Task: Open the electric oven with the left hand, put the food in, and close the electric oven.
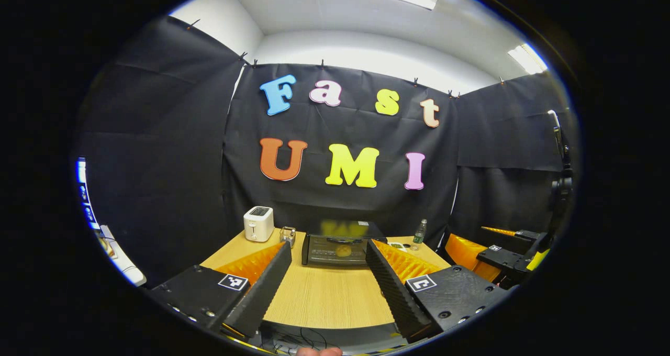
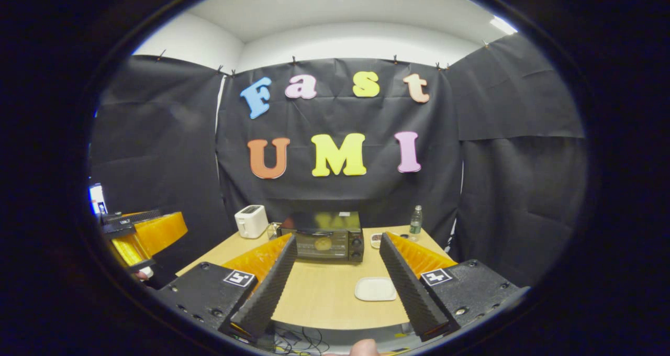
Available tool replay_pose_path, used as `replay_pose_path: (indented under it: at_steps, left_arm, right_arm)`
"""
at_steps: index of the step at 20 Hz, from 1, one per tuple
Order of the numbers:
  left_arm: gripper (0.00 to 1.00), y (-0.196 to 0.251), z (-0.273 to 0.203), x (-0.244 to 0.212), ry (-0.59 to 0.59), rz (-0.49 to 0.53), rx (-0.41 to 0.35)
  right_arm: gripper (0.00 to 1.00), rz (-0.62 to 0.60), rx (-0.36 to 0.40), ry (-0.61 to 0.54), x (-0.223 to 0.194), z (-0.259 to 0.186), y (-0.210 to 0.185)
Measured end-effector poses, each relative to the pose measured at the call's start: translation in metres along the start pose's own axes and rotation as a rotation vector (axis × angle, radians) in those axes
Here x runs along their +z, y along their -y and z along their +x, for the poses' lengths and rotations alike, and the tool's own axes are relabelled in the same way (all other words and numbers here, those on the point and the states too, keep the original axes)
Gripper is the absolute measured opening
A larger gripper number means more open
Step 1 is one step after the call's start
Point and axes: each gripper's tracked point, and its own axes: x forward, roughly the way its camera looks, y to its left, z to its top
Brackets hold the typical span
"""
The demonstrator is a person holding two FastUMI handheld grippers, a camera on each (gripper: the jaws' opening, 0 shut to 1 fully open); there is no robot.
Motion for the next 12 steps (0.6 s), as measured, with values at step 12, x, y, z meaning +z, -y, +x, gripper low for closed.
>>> replay_pose_path:
  at_steps: [12]
  left_arm:
    - [0.83,0.002,-0.004,0.001,-0.002,-0.017,0.025]
  right_arm:
    - [0.97,0.012,0.05,-0.001,-0.002,0.001,-0.012]
